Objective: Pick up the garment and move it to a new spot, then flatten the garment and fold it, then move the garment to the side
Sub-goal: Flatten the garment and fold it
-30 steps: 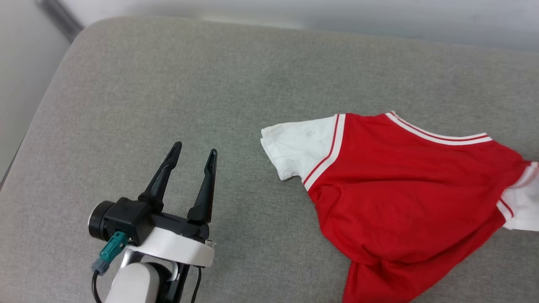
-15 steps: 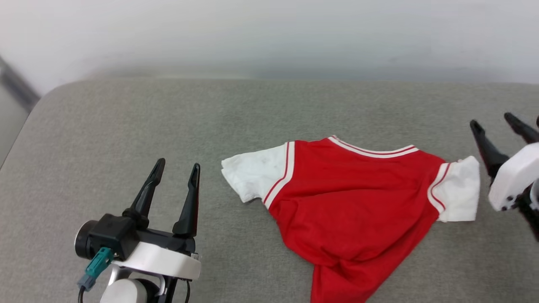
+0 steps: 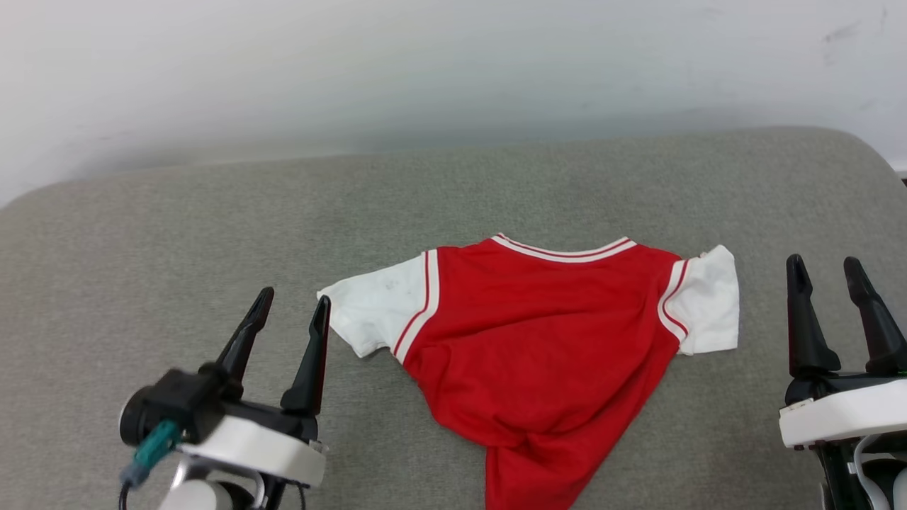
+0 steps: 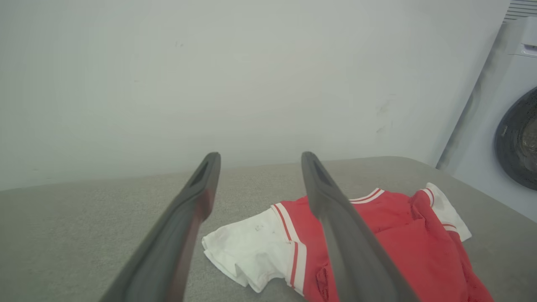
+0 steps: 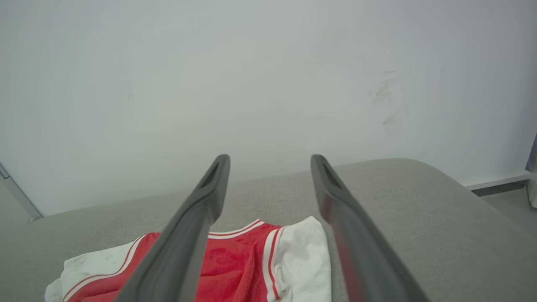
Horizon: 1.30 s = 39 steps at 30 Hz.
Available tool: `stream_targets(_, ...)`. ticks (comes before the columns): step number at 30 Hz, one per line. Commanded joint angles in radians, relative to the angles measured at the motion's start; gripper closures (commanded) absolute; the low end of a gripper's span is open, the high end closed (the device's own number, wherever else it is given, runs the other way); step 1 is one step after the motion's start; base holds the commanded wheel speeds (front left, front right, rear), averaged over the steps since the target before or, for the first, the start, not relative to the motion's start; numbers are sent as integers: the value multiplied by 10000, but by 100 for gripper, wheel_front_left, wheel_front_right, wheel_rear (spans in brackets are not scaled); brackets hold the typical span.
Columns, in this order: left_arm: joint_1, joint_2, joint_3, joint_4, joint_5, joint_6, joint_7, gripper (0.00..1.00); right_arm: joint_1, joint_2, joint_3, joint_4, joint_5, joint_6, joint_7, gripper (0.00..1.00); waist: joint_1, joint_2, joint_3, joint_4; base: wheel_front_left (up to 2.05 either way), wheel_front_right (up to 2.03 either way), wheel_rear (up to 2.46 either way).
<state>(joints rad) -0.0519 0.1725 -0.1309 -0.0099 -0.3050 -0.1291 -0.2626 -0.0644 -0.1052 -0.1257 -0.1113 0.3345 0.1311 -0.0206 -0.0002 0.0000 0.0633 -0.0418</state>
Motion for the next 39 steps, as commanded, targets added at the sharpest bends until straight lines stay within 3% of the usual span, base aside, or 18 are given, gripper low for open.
stream_targets(1,-337,277,-114,85,-119,-20,163,0,156,120,-49,-114,-72,-5,-136,0,2,0,222,-222,0,0,0)
stream_targets(6,-1682,1555,-949,542,-752,-20,2130,0,88,296,-139,-228,-312,-7,-443,0,2,0,739,-680,0,0,0)
stream_targets(8,-2432,2182,-1343,814,-1153,-19,3389,0,-46,349,-153,-228,-300,-7,-532,0,2,0,981,-874,0,0,0)
stream_targets(13,-3988,3108,-1955,1585,-2776,-19,7412,0,-228,413,-24,-122,-344,-5,-782,0,2,0,1487,-1302,0,0,0)
stream_targets(15,-4598,3549,-2159,1740,-3097,-17,8572,0,-261,446,2,-56,-336,-5,-858,0,2,0,1696,-1445,0,0,0)
stream_targets(18,-5130,3742,-2461,2249,-3527,-19,10039,0,-332,473,44,31,-363,-5,-994,0,2,0,1949,-1597,0,0,0)
stream_targets(21,-5755,4136,-2660,2657,-3376,-18,10787,0,-466,505,170,110,-375,-5,-1129,0,2,0,2205,-1754,0,0,0)
stream_targets(31,-6295,4433,-3416,3914,-3439,-18,12033,0,-630,553,449,411,-465,-5,-1395,0,2,0,2831,-2023,0,0,0)
stream_targets(32,-6249,4462,-3491,3998,-3549,-18,12182,16,-634,554,459,444,-474,-5,-1423,0,2,0,2871,-2026,0,0,0)
stream_targets(33,-6167,4474,-3531,4050,-3635,-18,12237,81,-636,557,476,490,-488,-5,-1457,0,2,0,2896,-2024,0,0,0)
stream_targets(34,-6110,4487,-3536,4084,-3713,-18,12236,100,-647,560,491,540,-494,-5,-1462,0,2,0,2918,-2020,0,0,0)
stream_targets(39,-5862,4544,-3127,4215,-3888,137,11466,100,-732,559,490,699,-626,-5,-1452,0,2,0,2862,-1885,0,0,0)
